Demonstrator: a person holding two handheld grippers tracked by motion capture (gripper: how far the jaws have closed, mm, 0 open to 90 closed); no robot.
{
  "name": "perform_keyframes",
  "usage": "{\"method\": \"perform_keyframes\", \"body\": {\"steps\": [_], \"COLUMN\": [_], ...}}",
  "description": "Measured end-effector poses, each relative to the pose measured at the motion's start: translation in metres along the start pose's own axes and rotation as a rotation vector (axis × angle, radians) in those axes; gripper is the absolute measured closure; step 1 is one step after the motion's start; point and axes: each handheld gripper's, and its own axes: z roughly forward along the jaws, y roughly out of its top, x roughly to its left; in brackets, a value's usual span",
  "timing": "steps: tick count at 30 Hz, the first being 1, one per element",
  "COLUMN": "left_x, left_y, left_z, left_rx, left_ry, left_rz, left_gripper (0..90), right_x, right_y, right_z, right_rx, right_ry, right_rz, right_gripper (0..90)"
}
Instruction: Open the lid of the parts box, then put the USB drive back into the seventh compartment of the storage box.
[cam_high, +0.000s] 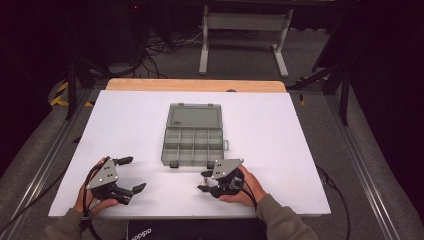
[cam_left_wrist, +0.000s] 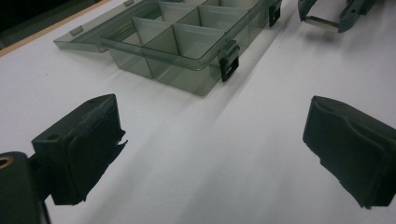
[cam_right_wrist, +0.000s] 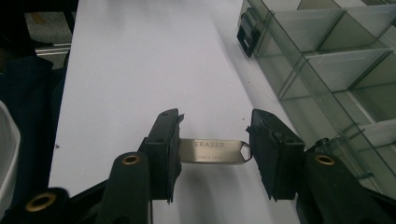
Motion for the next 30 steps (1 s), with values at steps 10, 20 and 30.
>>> {"method": "perform_keyframes", "body": {"steps": [10, 20, 30], "left_x": [0.001, 0.001, 0.001], "left_y": [0.001, 0.003, 0.003], "left_z": [0.000, 0.002, 0.004], "left_rx": [-0.007, -0.008, -0.006], "left_ry": [0.002, -0.003, -0.007], "left_rz": [-0.006, 0.005, 0.009], "left_gripper": [5.3, 5.2, 5.1], "right_x": [0.002, 0.001, 0.002], "right_y": [0.004, 0.004, 0.007], "right_z": [-0.010, -0.021, -0.029], "right_rx": [-0.041, -0.076, -0.104], "right_ry": [-0.029, -0.075, -0.104], "right_rz": [0.002, 0.013, 0.012], "right_gripper": [54.4, 54.4, 54.4]}}
